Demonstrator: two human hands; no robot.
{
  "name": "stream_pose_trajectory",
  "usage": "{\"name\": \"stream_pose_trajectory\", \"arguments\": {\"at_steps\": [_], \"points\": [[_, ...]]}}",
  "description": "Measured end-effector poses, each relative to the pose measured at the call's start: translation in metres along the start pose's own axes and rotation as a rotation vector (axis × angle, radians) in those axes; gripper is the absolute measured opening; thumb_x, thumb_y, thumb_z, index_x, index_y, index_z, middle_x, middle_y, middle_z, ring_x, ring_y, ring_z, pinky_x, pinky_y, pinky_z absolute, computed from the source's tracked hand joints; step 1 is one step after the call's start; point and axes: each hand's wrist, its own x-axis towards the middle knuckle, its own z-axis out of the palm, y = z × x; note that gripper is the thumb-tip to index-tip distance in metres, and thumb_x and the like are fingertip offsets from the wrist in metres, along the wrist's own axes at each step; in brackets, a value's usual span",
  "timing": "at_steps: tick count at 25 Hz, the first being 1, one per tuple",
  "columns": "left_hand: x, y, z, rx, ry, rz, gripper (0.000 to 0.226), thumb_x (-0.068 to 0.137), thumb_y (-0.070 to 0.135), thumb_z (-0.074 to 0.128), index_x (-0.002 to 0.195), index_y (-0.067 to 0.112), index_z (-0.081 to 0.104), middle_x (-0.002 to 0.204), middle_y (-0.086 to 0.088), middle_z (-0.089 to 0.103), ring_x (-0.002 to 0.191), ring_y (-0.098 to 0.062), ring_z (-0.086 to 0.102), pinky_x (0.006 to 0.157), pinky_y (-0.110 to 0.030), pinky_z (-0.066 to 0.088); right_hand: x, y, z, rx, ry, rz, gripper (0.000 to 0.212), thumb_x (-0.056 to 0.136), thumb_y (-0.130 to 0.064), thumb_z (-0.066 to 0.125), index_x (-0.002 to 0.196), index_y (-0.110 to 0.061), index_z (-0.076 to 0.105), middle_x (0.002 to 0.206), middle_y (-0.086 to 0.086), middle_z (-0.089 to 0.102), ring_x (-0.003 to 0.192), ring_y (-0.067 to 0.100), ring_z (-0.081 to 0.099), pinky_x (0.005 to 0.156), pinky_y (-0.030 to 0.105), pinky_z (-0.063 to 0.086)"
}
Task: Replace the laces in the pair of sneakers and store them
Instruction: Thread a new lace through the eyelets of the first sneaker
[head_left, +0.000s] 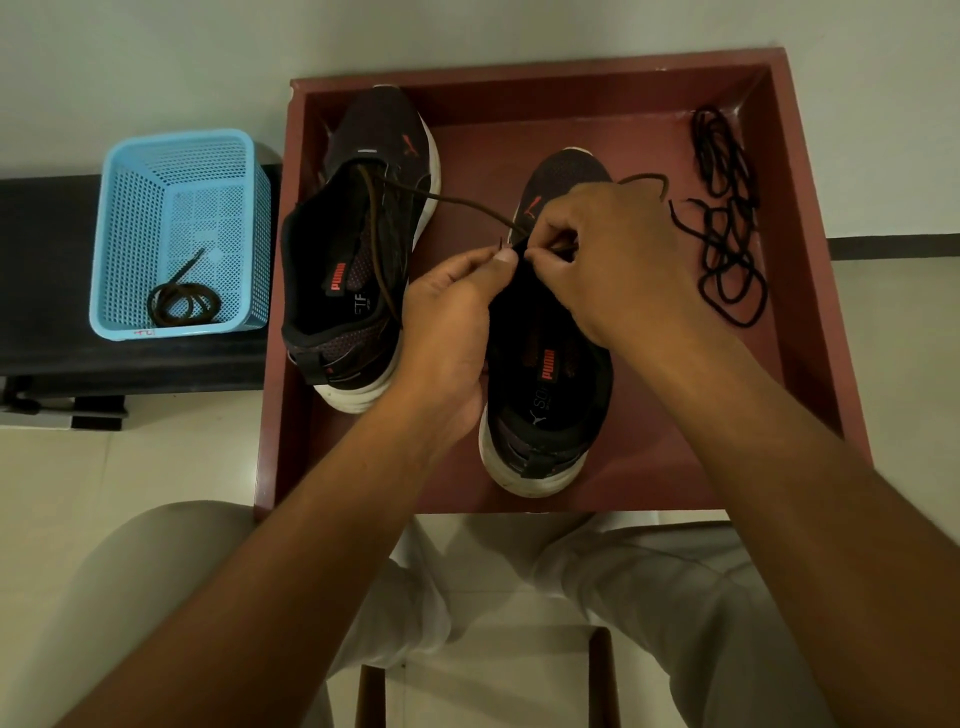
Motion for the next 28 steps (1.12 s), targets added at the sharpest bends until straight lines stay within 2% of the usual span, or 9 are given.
{"name": "stream_pose_trajectory", "arguments": {"at_steps": [2, 5, 8, 13, 17, 20, 22, 25, 28], "points": [[0.003, 0.000, -0.001, 0.030, 0.007, -0.030, 0.028, 0.104, 0.024, 0.054, 0.114, 0.009, 0.075, 0.113, -0.013, 0.076, 0.109, -0.028, 0.073, 0.100, -0.047, 0.056, -0.004, 0.002, -0.008, 0.021, -0.018, 0.018, 0.009, 0.095, -0.022, 0.070, 0.097, -0.021, 0.079, 0.092, -0.011, 0.066, 0.083, 0.004, 0.059, 0.070, 0.011, 0.042], [0.008, 0.002, 0.001, 0.080, 0.039, 0.027, 0.023, 0.103, 0.013, 0.055, 0.112, 0.009, 0.076, 0.107, -0.011, 0.078, 0.103, -0.025, 0.075, 0.092, -0.042, 0.061, -0.010, 0.003, -0.014, 0.052, -0.039, 0.037, 0.016, 0.098, -0.016, 0.066, 0.106, -0.020, 0.080, 0.099, -0.008, 0.070, 0.085, 0.001, 0.057, 0.071, 0.000, 0.039], [0.010, 0.003, 0.004, 0.163, 0.044, 0.108, 0.017, 0.099, 0.005, 0.062, 0.108, 0.006, 0.076, 0.101, -0.009, 0.079, 0.095, -0.019, 0.076, 0.081, -0.028, 0.061, -0.013, 0.003, -0.010, 0.135, 0.046, 0.136, 0.011, 0.094, -0.016, 0.073, 0.100, -0.023, 0.079, 0.092, -0.013, 0.071, 0.075, -0.002, 0.060, 0.068, 0.000, 0.043], [0.013, 0.000, 0.004, 0.223, 0.045, 0.133, 0.012, 0.096, 0.006, 0.068, 0.105, 0.006, 0.076, 0.095, -0.010, 0.078, 0.091, -0.024, 0.076, 0.077, -0.031, 0.062, -0.010, -0.003, -0.004, 0.255, 0.151, 0.198, 0.024, 0.083, -0.011, 0.082, 0.089, -0.029, 0.067, 0.077, -0.013, 0.066, 0.070, 0.000, 0.064, 0.065, 0.007, 0.048], [0.016, -0.001, 0.008, 0.280, 0.103, 0.220, 0.006, 0.094, 0.009, 0.072, 0.096, 0.008, 0.078, 0.087, -0.009, 0.078, 0.081, -0.020, 0.074, 0.078, -0.036, 0.061, -0.012, -0.002, -0.010, 0.227, 0.101, 0.178, 0.026, 0.081, -0.014, 0.084, 0.093, -0.030, 0.068, 0.087, -0.012, 0.068, 0.082, 0.000, 0.064, 0.072, 0.007, 0.049], [0.017, -0.001, 0.013, 0.344, 0.110, 0.233, 0.009, 0.095, 0.015, 0.071, 0.088, 0.015, 0.077, 0.083, -0.007, 0.076, 0.079, -0.024, 0.074, 0.074, -0.044, 0.061, -0.025, 0.001, -0.020, 0.092, 0.089, 0.183, 0.038, 0.074, -0.025, 0.089, 0.101, -0.033, 0.063, 0.110, -0.009, 0.058, 0.105, 0.008, 0.054, 0.089, 0.022, 0.049], [0.018, -0.001, 0.013, 0.379, 0.119, 0.250, 0.012, 0.096, 0.016, 0.069, 0.086, 0.018, 0.077, 0.082, -0.003, 0.076, 0.082, -0.027, 0.074, 0.075, -0.048, 0.063, -0.037, 0.003, -0.026, 0.080, 0.095, 0.277, 0.043, 0.073, -0.030, 0.090, 0.103, -0.031, 0.059, 0.105, -0.008, 0.056, 0.097, 0.012, 0.056, 0.077, 0.023, 0.047], [0.016, 0.000, 0.017, 0.430, 0.129, 0.290, 0.015, 0.097, 0.018, 0.067, 0.085, 0.021, 0.075, 0.079, 0.003, 0.075, 0.079, -0.018, 0.074, 0.078, -0.047, 0.063, -0.045, 0.007, -0.028, 0.186, 0.091, 0.381, 0.033, 0.081, -0.017, 0.084, 0.097, -0.029, 0.058, 0.080, -0.011, 0.061, 0.065, -0.001, 0.059, 0.055, 0.010, 0.042], [0.016, -0.004, 0.018, 0.490, 0.143, 0.312, 0.018, 0.097, 0.023, 0.062, 0.082, 0.025, 0.071, 0.075, 0.006, 0.072, 0.073, -0.014, 0.070, 0.075, -0.049, 0.061, -0.044, 0.006, -0.030, 0.214, 0.113, 0.392, 0.029, 0.082, -0.008, 0.079, 0.094, -0.026, 0.059, 0.073, -0.010, 0.062, 0.060, -0.010, 0.057, 0.050, 0.006, 0.042]]}}
